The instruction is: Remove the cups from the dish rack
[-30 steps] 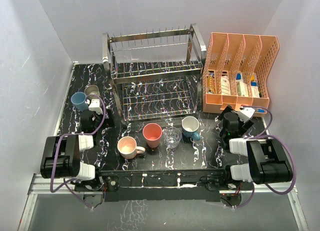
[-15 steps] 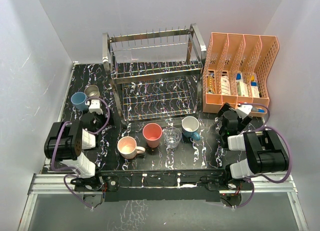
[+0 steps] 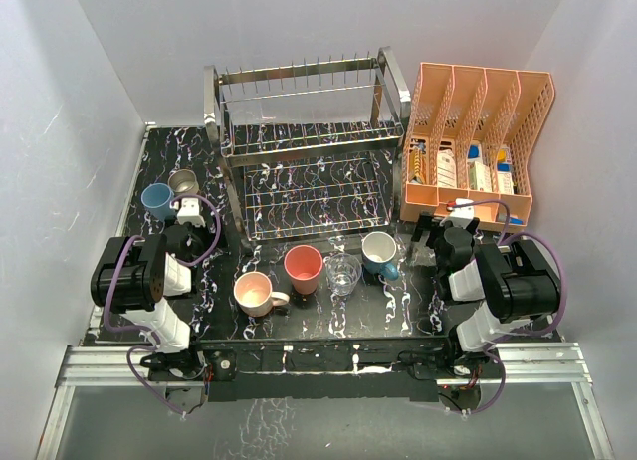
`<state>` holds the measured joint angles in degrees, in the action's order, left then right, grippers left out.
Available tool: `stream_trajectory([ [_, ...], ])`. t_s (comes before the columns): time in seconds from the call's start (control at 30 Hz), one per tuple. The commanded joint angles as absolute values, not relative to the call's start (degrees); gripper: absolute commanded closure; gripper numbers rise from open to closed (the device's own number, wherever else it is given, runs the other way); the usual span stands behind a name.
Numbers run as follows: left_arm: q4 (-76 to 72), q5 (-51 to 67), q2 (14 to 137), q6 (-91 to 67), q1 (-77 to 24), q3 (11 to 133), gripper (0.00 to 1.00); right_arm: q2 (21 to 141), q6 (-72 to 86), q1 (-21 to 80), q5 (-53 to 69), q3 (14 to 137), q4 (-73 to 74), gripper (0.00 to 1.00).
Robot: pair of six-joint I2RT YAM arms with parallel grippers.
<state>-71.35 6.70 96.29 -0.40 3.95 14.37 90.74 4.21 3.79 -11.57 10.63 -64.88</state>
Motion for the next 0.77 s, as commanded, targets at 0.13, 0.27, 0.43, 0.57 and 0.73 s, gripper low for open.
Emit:
stream_trajectory([
  [0.13, -71.9, 6.7, 95.9, -0.2, 4.0, 15.2, 0.03, 90.4, 3.3, 3.4, -12.2, 11.6, -71.6, 0.02],
  [0.27, -72.1, 6.7, 96.0, -0.3, 3.9, 15.1, 0.03, 91.0, 3.2, 3.4, -11.9, 11.3, -73.4, 0.02],
  [0.43, -72.4, 6.6, 96.2, -0.3, 3.9, 15.1, 0.03, 90.9, 3.2, 3.4, -12.0, 11.3, -73.2, 0.02],
  [0.57, -72.1, 6.6, 96.3, -0.2, 3.9, 15.3, 0.03, 90.9, 3.1, 3.4, -12.0, 11.3, -73.2, 0.02],
  [0.73, -71.8, 6.6, 96.2, -0.1, 3.9, 15.4, 0.03, 90.9, 3.1, 3.4, -12.0, 11.4, -73.2, 0.02],
])
